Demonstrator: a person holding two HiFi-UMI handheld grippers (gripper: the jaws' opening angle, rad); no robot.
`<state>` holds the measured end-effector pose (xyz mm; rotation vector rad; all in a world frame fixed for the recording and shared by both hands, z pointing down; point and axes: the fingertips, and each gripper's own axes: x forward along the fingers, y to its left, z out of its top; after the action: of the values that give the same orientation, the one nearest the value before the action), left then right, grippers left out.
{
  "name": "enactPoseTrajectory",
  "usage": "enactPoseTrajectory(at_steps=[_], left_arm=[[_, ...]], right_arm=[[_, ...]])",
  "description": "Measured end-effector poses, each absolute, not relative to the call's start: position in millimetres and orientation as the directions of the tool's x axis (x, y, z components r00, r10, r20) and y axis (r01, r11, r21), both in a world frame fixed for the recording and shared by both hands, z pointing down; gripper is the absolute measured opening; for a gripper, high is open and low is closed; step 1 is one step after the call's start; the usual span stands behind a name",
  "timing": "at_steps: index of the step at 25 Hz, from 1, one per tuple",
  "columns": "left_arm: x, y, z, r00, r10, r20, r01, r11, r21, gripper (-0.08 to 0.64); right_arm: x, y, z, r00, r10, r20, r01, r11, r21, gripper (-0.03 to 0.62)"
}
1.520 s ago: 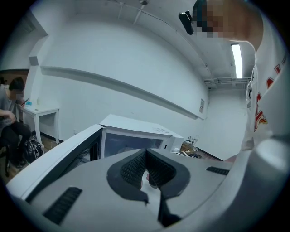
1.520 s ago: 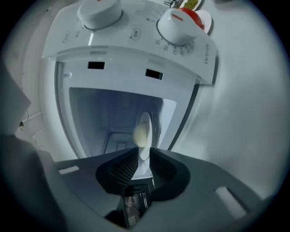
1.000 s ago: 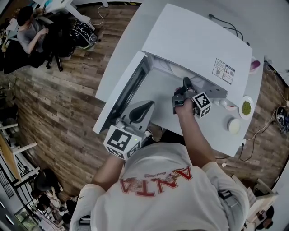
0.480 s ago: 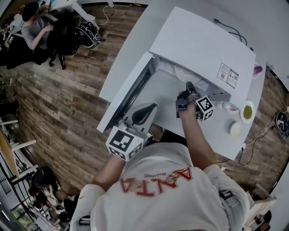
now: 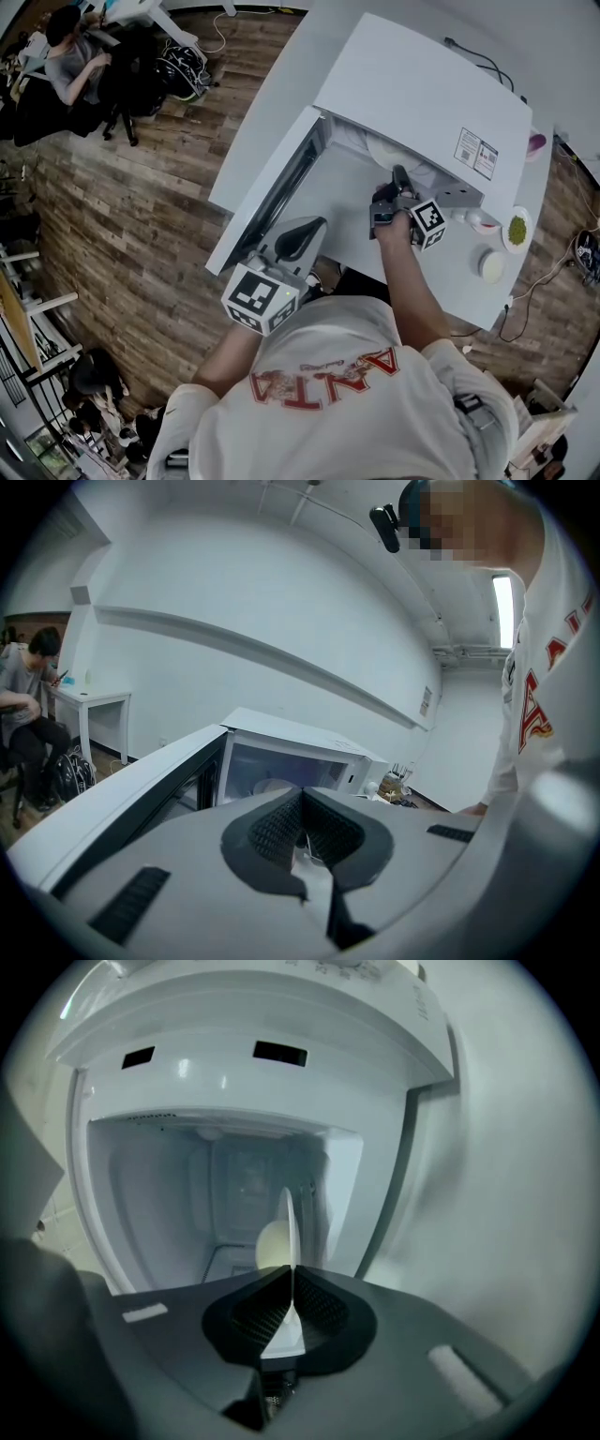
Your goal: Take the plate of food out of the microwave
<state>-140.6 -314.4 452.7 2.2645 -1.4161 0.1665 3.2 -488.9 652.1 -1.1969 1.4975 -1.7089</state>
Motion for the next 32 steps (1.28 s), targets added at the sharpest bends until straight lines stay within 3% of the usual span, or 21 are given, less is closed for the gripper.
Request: enactPoseTrajectory(at_steps=[17,32], left_arm=[[-127.4,-282.8,433.7,0.548,-0.786,0.287,-0.83,-0.467,0.305,0.009],[-73.5,-221.8,428.4,0.704,-0.671,0.233,-0.708,-0.635,0.308,0.009]], right_arm=[[21.4,-421.3,609.1,-0.467,-0.878,0.107,-0.083,-0.077,-0.994,0.011],[110.7,-272.8,640.9,-0.349,-0.909,0.228,-0.106,-0.203,-0.973,0.012]])
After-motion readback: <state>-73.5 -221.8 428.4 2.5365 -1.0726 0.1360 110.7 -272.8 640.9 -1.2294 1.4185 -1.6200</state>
